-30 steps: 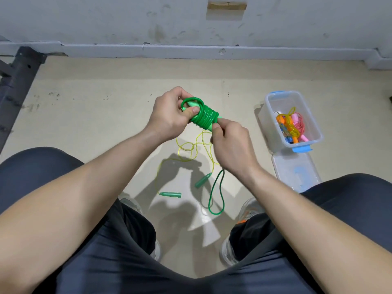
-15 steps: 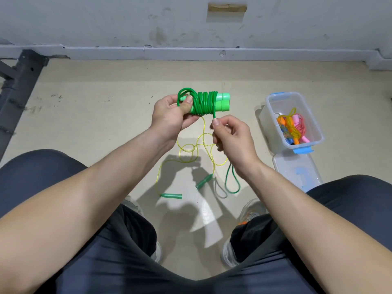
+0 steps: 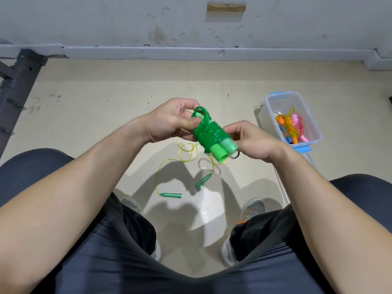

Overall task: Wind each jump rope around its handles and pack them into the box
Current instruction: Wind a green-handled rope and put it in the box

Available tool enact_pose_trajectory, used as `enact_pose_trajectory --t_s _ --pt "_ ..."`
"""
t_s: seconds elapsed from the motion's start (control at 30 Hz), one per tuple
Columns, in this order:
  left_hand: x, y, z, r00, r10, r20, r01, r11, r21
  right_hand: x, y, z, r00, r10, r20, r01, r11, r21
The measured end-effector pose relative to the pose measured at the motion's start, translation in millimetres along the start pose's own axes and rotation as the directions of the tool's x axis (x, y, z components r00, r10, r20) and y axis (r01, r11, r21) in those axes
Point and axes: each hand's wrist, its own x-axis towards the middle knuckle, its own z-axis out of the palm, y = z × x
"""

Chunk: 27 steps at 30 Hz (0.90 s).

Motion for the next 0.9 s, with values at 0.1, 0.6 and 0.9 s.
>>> enact_pose_trajectory --t_s 0.1,0.6,0.9 --pt "0.5 -7.7 1.9 0.994 -0.108 0.024 0.100 0.970 0.220 2.2 0.5 -1.8 0.993 0.078 -0.085 -0.102 0.940 -0.327" --pt "23.7 -28.6 8.4 0.755 0.262 -0.601 0.161 0.814 0.558 1.8 -26.7 66.8 0.737 0.181 -0.652 -0.083 0.980 0.178" --pt "20.8 -13.1 13.5 0.739 0.046 -0.672 -0.153 0.983 -0.100 2.3 -6.6 84.3 0.868 0.038 -0.495 -0.065 0.997 -0.036"
